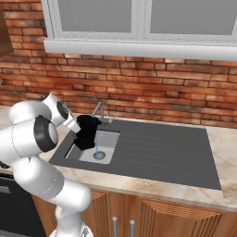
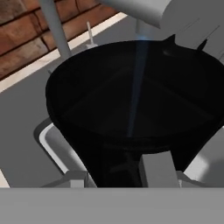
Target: Turn on the sink faucet and place the jug under the water for a few seconds to fill it up.
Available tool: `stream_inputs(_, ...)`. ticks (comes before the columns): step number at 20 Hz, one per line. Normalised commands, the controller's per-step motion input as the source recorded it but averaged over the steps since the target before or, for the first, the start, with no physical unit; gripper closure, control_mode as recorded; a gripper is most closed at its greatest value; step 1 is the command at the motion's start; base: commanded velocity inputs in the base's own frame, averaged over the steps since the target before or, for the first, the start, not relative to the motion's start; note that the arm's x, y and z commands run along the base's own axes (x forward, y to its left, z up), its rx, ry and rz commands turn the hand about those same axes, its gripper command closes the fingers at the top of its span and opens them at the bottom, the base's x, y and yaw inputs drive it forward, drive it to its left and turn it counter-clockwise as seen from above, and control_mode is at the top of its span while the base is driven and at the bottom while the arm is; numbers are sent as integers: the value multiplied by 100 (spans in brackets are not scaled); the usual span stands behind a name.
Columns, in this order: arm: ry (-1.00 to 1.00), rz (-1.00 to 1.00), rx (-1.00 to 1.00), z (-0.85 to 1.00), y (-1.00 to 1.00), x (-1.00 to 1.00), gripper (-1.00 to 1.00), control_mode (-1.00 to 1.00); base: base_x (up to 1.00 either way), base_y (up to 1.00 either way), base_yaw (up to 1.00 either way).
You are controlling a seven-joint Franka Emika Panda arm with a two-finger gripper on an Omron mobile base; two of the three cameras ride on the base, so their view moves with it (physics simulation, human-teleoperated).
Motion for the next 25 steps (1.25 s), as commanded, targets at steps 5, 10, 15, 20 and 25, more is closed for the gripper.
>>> stream_inputs(5,0,0,6,0,-13,14,100,-100,0,0,0)
stream_inputs(10,-1,0,8,0,-27,2,100,-100,0,0,0)
stream_inputs(15,-7,0,5,0,-21,-6,100,-100,0,0,0)
stream_inputs(20,-9,0,0,0,0,-31,100,-100,0,0,0)
stream_inputs(25,-6,0,0,-3,0,-28,100,-100,0,0,0)
